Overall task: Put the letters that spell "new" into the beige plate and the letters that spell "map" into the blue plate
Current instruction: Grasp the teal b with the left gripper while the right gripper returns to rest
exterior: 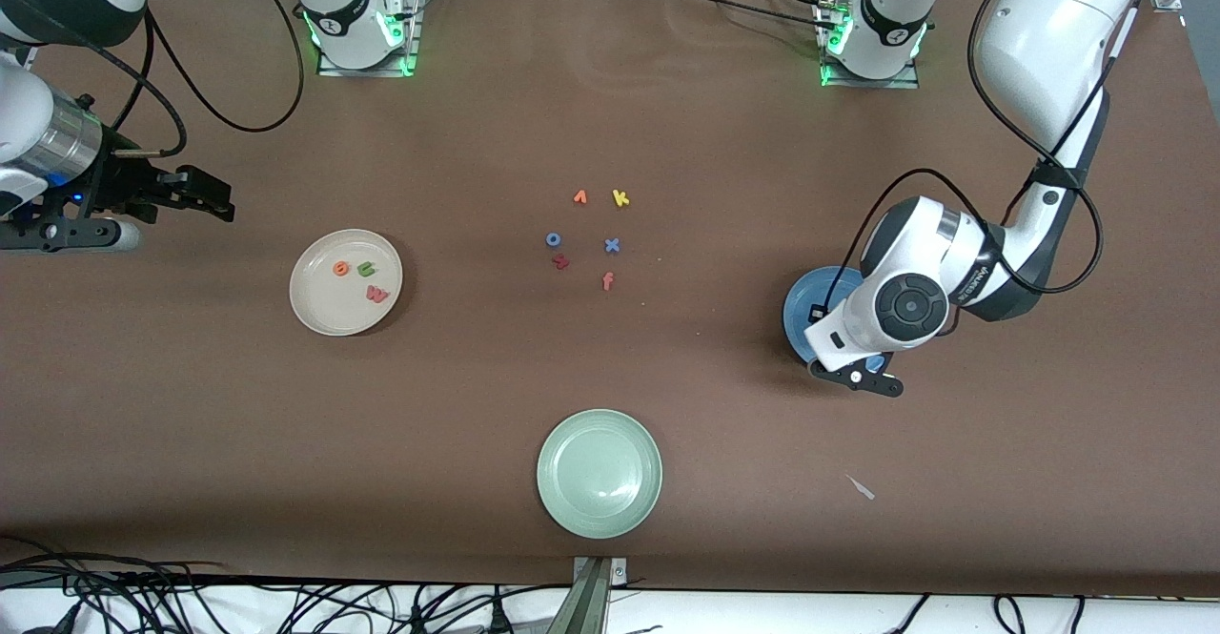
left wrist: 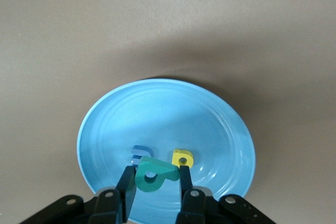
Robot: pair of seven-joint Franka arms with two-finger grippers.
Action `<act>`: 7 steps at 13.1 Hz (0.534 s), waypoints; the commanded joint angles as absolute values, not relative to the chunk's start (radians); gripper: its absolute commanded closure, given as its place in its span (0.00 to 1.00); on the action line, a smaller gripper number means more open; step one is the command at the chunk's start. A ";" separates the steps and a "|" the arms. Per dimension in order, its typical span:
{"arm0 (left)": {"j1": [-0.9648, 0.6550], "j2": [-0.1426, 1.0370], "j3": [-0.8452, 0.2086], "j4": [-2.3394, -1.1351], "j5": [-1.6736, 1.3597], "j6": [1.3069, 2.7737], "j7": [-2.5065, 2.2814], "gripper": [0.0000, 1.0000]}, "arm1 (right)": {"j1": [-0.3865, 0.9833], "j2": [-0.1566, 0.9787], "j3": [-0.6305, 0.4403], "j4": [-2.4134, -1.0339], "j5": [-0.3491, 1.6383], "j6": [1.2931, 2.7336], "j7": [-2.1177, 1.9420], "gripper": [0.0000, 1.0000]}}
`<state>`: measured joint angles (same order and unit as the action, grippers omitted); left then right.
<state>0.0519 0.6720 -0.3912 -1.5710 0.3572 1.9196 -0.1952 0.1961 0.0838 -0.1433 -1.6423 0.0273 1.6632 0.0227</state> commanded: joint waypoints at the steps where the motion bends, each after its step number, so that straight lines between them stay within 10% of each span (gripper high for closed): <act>1: 0.046 0.701 -0.397 -1.583 0.387 1.939 -0.184 0.73 | 0.183 0.072 -0.129 -1.657 0.011 1.661 0.018 0.00; 3: 0.037 0.709 -0.400 -1.582 0.379 1.948 -0.193 0.55 | 0.184 0.074 -0.127 -1.657 0.011 1.661 0.024 0.00; 5: 0.046 0.707 -0.402 -1.580 0.380 1.947 -0.176 0.00 | 0.187 0.074 -0.127 -1.654 0.012 1.661 0.028 0.00; 7: 0.043 0.674 -0.411 -1.568 0.379 1.916 -0.178 0.00 | 0.189 0.074 -0.126 -1.654 0.012 1.663 0.028 0.00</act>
